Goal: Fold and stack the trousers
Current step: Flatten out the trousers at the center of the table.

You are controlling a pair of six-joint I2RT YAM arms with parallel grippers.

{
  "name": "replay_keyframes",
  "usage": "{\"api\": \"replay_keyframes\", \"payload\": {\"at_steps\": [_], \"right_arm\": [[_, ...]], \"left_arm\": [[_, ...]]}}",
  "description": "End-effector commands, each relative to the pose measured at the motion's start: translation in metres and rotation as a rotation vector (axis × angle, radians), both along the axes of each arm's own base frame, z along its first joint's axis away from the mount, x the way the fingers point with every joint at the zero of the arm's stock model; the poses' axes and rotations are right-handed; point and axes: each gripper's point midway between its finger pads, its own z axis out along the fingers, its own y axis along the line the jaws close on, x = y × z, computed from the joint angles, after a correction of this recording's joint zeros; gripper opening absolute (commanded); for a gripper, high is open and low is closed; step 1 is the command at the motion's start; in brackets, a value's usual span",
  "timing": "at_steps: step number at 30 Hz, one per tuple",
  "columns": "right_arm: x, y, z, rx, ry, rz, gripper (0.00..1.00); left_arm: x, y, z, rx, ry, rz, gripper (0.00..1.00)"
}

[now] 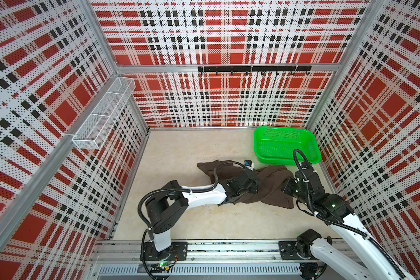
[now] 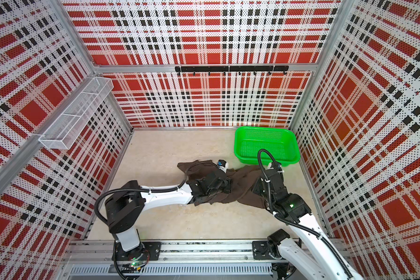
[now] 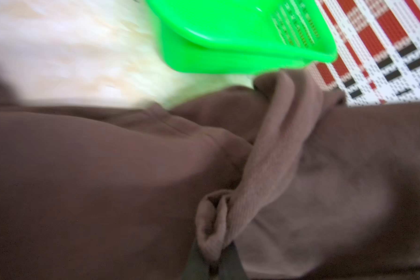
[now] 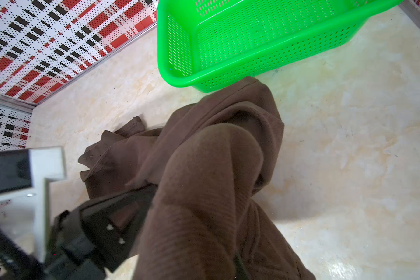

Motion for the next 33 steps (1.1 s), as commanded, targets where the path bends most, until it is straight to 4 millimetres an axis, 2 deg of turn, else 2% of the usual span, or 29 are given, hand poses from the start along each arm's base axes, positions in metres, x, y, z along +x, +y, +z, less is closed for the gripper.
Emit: {"api": "replay_keyframes", "payload": {"at_steps": [1, 5, 8, 11, 12, 13, 15, 17, 23, 28, 30, 31, 32, 33], "right_arm": [[0.003, -0.012, 0.028, -0.021, -0.08, -0.045, 0.0], [0.005, -0.018, 0.031, -0.054, -0.079, -0.062, 0.0], [0.007, -0.023, 0.031, -0.076, -0.066, -0.086, 0.0], [0.011, -0.025, 0.036, -0.086, -0.067, -0.097, 0.0], [0.011, -0.027, 0.036, -0.095, -0.061, -0.106, 0.0], [0.013, -0.029, 0.038, -0.106, -0.059, -0.115, 0.0], [0.016, -0.029, 0.04, -0.123, -0.053, -0.112, 0.0], [0.019, -0.029, 0.04, -0.132, -0.042, -0.112, 0.0], [0.019, -0.03, 0.045, -0.139, -0.038, -0.11, 0.0], [0.018, -0.03, 0.042, -0.142, -0.027, -0.107, 0.0], [0.019, -0.028, 0.04, -0.133, -0.022, -0.098, 0.0], [0.02, -0.025, 0.039, -0.127, -0.019, -0.09, 0.0], [0.021, -0.023, 0.039, -0.12, -0.016, -0.082, 0.0], [0.022, -0.02, 0.038, -0.113, -0.011, -0.072, 0.0]], "left_arm": [[0.031, 0.081, 0.066, -0.061, -0.117, 0.198, 0.0], [0.044, 0.203, 0.114, -0.055, -0.189, 0.445, 0.0], [0.041, 0.292, 0.146, -0.018, -0.236, 0.627, 0.0], [0.036, 0.357, 0.168, 0.012, -0.258, 0.749, 0.0], [0.036, 0.375, 0.171, 0.023, -0.256, 0.788, 0.0], [0.037, 0.386, 0.173, 0.026, -0.253, 0.798, 0.0], [0.043, 0.394, 0.169, 0.019, -0.229, 0.789, 0.0], [0.052, 0.389, 0.162, 0.01, -0.207, 0.756, 0.0], [0.082, 0.363, 0.157, -0.023, -0.202, 0.683, 0.0], [0.115, 0.333, 0.17, -0.022, -0.229, 0.616, 0.0], [0.133, 0.32, 0.169, -0.018, -0.22, 0.589, 0.0], [0.144, 0.312, 0.165, -0.015, -0.208, 0.57, 0.03], [0.152, 0.304, 0.163, -0.014, -0.2, 0.552, 0.15], [0.161, 0.296, 0.159, -0.012, -0.187, 0.533, 0.35]]}}
